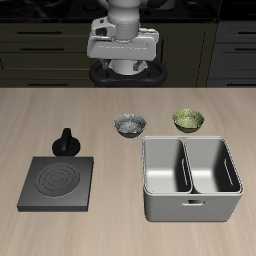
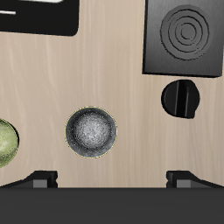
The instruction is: Place the black bowl on the flat stove
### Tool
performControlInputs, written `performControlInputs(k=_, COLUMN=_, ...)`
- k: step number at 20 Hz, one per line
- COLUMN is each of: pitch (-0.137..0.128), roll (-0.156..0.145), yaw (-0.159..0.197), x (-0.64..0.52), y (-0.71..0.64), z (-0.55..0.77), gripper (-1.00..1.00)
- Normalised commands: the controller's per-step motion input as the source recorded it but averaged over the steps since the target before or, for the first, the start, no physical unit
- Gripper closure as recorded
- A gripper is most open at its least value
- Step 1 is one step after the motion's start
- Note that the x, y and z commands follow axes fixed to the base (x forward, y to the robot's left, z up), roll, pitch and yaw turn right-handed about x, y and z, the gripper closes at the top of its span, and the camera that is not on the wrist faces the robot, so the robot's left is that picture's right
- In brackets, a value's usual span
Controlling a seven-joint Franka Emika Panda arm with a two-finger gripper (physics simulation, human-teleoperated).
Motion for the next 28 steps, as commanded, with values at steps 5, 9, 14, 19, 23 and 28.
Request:
performControlInputs(k=5, pitch=0.005, roll=0.034, yaw=-0.031, x=-0.04, y=-0.10, z=-0.17, gripper=-1.00)
performControlInputs(k=9, pitch=0.013, roll=0.009, yaw=-0.028, x=-0.01, y=-0.07, z=-0.27, gripper=-1.00)
performControlInputs(k=14, pitch=-0.020, roll=0.022, yaw=-0.039, x=-0.04, y=0.04, z=-0.21, gripper=-1.00)
performControlInputs(k=19, pitch=-0.011, roll=0.030, yaw=-0.063, x=-0.01, y=-0.04, z=-0.26, gripper=-1.00)
performControlInputs(k=23, pitch=-0.015, roll=0.013, yaw=-0.047, x=-0.04, y=-0.04, z=-0.29, gripper=-1.00)
performControlInputs(k=28, pitch=-0.006, roll=0.002, yaw=-0.041, x=-0.04, y=-0.10, z=-0.32, gripper=-1.00)
